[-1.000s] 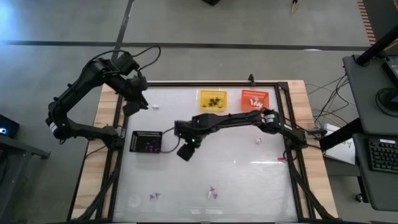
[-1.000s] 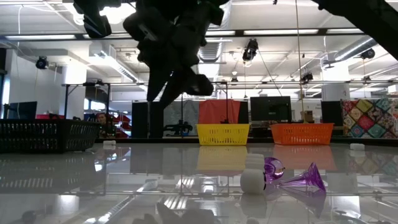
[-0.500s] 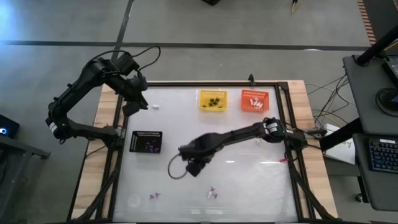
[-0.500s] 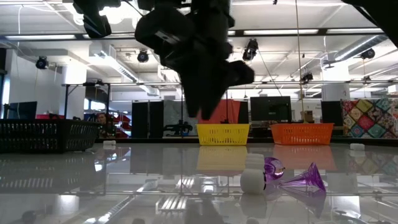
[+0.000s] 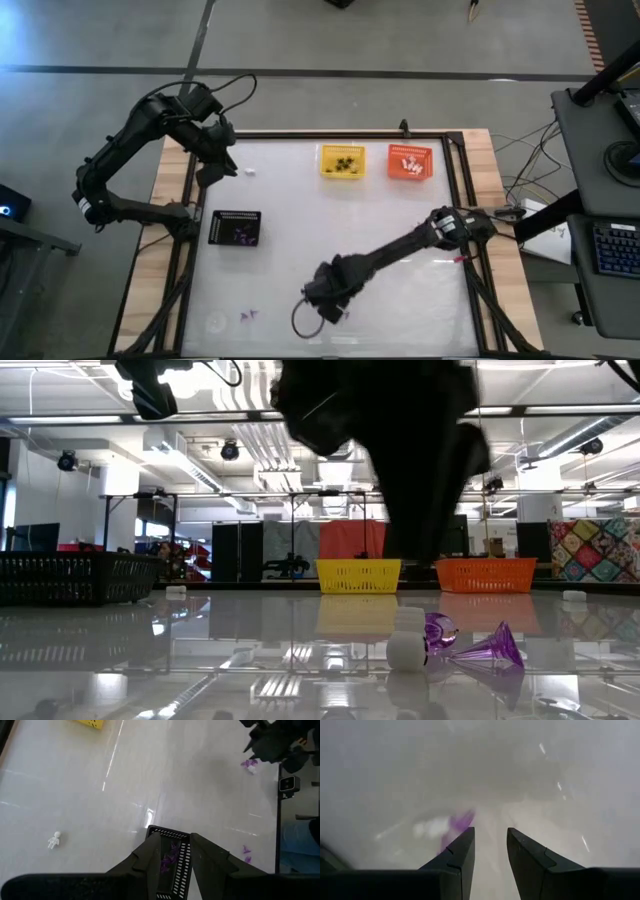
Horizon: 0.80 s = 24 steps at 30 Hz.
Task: Sort Halloween decoration
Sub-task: Put the white skeleton toy into the orange bin
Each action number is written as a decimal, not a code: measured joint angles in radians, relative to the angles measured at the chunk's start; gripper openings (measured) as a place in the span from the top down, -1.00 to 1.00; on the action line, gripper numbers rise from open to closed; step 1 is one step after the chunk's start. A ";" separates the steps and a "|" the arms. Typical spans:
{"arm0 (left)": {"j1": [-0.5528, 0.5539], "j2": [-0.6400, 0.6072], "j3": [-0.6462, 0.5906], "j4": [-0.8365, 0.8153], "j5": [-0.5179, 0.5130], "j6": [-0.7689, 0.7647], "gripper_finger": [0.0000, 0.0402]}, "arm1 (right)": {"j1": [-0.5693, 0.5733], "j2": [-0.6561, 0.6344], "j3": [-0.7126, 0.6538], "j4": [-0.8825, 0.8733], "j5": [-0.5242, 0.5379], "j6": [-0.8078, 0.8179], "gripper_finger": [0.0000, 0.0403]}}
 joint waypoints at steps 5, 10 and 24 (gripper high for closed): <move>0.000 -0.003 0.000 0.000 0.000 -0.027 0.56 | 0.045 0.000 0.000 0.023 -0.049 0.106 0.48; 0.000 -0.004 0.000 0.000 0.001 -0.043 0.56 | 0.059 0.000 0.001 0.129 -0.048 0.237 0.48; 0.000 -0.006 0.000 -0.001 0.001 -0.069 0.56 | 0.063 0.028 -0.020 0.215 -0.019 0.466 0.48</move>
